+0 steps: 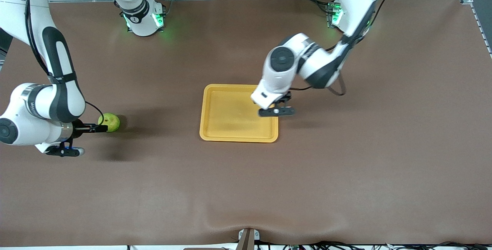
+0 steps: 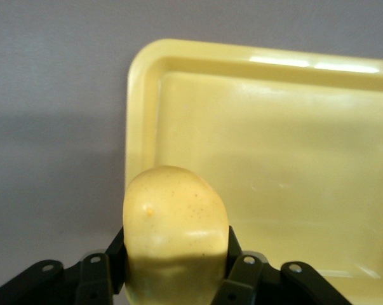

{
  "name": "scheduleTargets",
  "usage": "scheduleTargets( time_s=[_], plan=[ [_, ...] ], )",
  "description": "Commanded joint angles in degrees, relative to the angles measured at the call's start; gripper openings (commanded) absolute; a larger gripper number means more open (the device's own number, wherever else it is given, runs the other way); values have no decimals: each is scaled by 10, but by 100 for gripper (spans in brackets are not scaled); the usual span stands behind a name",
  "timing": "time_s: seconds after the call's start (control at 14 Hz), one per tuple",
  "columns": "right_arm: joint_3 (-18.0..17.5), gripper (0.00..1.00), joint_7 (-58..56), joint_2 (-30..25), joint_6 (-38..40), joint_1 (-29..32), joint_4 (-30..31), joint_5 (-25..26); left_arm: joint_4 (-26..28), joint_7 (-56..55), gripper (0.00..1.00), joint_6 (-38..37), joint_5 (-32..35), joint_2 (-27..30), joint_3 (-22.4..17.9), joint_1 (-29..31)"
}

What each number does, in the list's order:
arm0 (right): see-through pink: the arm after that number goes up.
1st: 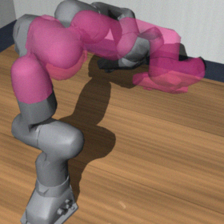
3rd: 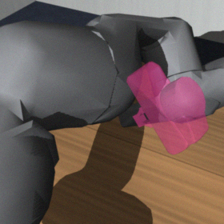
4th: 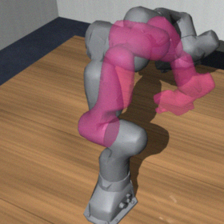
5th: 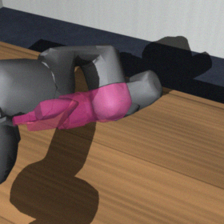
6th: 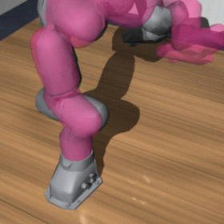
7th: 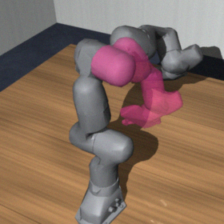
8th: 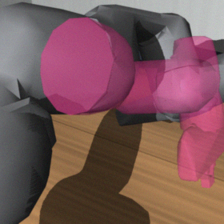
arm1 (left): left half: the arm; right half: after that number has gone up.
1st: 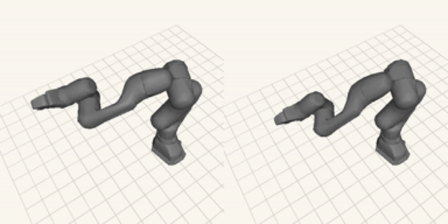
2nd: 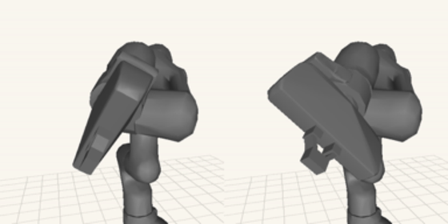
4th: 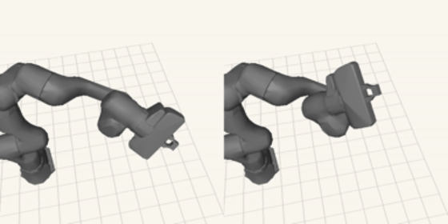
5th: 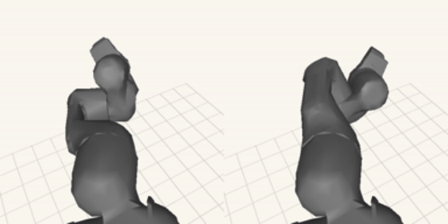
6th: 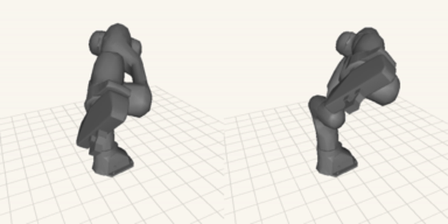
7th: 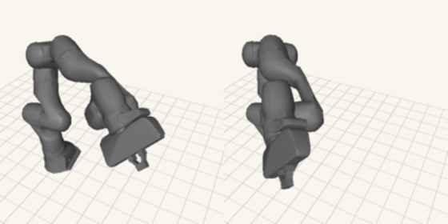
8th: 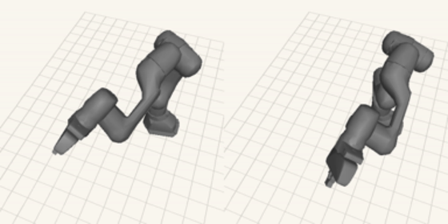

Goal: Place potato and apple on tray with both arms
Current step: 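Carry the potato to the tray while the right gripper grasps the apple, then lower the potato onto the tray and open the left gripper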

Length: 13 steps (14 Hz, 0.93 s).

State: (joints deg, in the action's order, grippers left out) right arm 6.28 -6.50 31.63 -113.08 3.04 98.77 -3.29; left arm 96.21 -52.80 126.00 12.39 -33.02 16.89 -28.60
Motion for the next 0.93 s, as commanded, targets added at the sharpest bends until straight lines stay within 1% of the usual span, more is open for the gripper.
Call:
scheduleTargets(
  time_s=[0.0, 0.14, 0.21, 0.43, 0.57, 0.64, 0.71, 0.79, 0.86],
  plan=[
    [-5, 100, -10, -6, -45, 6, 44, -6, -52, -36, 0, -11, 46, -65, -5, -15],
    [-6, 100, -10, -6, -56, 1, 61, -6, -76, -36, 0, -10, 48, -90, -5, -18],
    [-6, 100, -10, -7, -55, 0, 62, -6, -76, -35, 0, -10, 52, -91, -6, -20],
    [-6, 100, -9, -8, -65, 0, 78, -9, -77, -36, 6, -1, 112, -95, -7, -19],
    [-6, 100, -9, -8, -73, 1, 86, -9, -82, -36, 8, 0, 123, -103, -7, -20],
    [-6, 100, -9, -9, -76, 1, 93, -9, -91, -37, 16, 0, 123, -108, -7, -20],
    [-6, 100, -9, -10, -79, 1, 101, -9, -96, -39, 51, 0, 120, -110, -7, -20],
    [-6, 100, -10, -10, -80, 1, 102, -9, -97, -48, 100, 0, 120, -112, -7, -20],
    [-6, 85, -11, -9, -80, 2, 102, -9, -97, -58, 100, 0, 120, -111, -7, -20]
  ],
)
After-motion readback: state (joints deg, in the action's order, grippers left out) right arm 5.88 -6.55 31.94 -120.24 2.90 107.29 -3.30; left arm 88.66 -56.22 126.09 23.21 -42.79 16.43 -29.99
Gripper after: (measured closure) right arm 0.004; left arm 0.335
